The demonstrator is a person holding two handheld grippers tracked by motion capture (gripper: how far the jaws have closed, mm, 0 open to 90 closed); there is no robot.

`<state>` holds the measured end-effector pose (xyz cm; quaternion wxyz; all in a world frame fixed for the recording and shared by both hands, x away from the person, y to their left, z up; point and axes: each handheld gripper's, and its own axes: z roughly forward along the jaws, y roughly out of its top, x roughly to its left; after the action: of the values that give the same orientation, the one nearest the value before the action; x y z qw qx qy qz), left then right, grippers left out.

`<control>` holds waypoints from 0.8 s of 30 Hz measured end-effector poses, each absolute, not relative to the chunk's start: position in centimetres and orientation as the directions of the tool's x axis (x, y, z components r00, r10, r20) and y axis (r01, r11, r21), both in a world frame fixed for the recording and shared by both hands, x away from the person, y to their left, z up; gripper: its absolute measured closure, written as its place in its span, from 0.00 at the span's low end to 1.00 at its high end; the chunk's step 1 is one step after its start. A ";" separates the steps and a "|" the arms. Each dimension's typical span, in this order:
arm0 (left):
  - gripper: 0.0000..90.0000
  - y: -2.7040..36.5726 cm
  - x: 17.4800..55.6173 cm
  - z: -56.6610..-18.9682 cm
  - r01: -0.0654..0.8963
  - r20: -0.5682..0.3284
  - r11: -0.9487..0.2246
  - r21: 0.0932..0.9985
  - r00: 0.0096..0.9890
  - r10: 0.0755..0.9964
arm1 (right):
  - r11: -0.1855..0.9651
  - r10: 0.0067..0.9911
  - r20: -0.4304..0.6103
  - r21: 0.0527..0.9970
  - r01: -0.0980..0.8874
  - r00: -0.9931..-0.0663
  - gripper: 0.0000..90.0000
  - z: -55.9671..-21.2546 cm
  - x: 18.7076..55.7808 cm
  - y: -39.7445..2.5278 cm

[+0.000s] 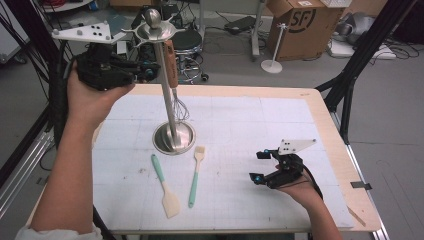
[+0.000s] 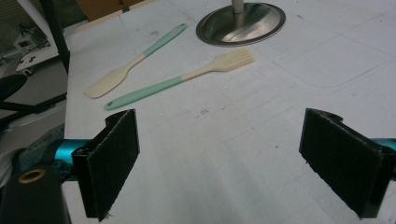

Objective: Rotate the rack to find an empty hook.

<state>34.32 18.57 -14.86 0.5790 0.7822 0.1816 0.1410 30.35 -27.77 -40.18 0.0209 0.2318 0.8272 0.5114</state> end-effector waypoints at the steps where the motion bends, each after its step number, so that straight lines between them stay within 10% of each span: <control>1: 1.00 18.6 34.3 -14.6 0.117 0.016 -0.267 0.957 0.894 0.449 | 0.369 0.405 0.205 0.855 0.364 -0.891 0.13 -40.2 30.3 -27.7; 24: 1.00 20.4 34.8 -13.5 0.114 0.017 -0.215 0.970 0.848 0.529 | 0.371 0.408 0.203 0.854 0.364 -0.890 0.13 -40.2 30.3 -27.7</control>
<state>34.76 20.44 -13.46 0.5897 0.7592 0.2119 0.1758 30.34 -27.71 -40.22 0.0212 0.2331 0.8276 0.5102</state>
